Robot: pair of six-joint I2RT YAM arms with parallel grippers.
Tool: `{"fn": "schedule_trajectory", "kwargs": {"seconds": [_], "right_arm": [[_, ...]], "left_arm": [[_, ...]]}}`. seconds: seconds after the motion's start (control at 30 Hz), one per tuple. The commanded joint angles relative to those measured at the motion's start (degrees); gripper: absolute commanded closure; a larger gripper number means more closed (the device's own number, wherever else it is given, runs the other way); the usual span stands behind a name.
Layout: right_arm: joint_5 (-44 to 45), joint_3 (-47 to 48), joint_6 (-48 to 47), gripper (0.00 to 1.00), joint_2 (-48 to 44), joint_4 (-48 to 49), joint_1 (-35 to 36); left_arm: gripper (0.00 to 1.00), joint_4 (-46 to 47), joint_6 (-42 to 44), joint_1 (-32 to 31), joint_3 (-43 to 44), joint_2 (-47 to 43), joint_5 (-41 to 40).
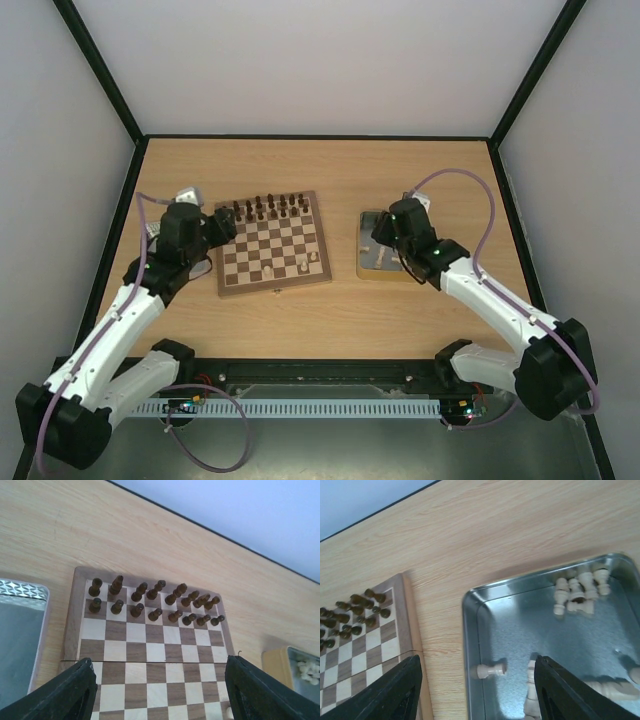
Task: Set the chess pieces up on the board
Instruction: Pick up the chess piece from the storage box.
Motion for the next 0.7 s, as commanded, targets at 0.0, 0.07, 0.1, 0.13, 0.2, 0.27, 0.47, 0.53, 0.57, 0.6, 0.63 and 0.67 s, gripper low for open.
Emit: {"fn": "schedule_trajectory", "kwargs": {"seconds": [0.0, 0.07, 0.1, 0.13, 0.2, 0.27, 0.47, 0.53, 0.57, 0.6, 0.63, 0.67], "right_arm": [[4.3, 5.1, 4.8, 0.4, 0.8, -12.8, -2.6], [1.3, 7.2, 5.6, 0.41, 2.1, -16.8, -5.1], [0.0, 8.0, 5.7, 0.42, 2.9, -18.6, -6.2], [-0.6, 9.1, 5.9, 0.43, 3.7, -20.7, -7.1], [-1.3, 11.2, 5.2, 0.45, 5.7, -24.5, -8.5], [-1.9, 13.1, 4.5, 0.48, 8.3, -27.6, -9.3], [-11.6, 16.0, -0.4, 0.51, 15.2, -30.8, -9.9], [-13.5, 13.8, -1.5, 0.5, 16.7, -28.4, -9.9], [-14.1, 12.7, -1.8, 0.49, 17.3, -26.6, -9.9], [-15.0, 11.3, -2.3, 0.49, 17.9, -24.8, -9.7], [-15.9, 10.6, -2.6, 0.49, 18.5, -23.1, -9.7], [-16.4, 10.4, -2.6, 0.49, 19.6, -21.9, -9.6]], "left_arm": [[0.28, -6.3, -0.5, 1.4, 4.4, -2.5, 3.1], [0.28, -7.7, -1.4, 1.4, 5.9, -2.3, 4.5], [0.28, -8.0, -1.1, 1.4, 6.5, -2.1, 5.6], [0.28, -8.6, -1.2, 1.5, 7.3, -1.8, 6.1], [0.28, -8.9, -0.7, 1.4, 8.8, -1.2, 7.2], [0.28, -8.2, -0.8, 1.5, 9.3, -0.6, 7.8], [0.29, -5.3, -2.4, 1.5, 8.8, 0.0, 11.8], [0.29, -4.0, -2.5, 1.4, 6.7, -0.5, 13.2], [0.29, -3.3, -2.2, 1.5, 5.8, -0.6, 14.1], [0.29, -2.6, -1.8, 1.5, 4.5, -0.9, 15.0], [0.29, -1.5, -1.4, 1.5, 3.1, -1.3, 15.9], [0.29, -0.6, -0.9, 1.5, 1.9, -1.6, 16.4]]}}
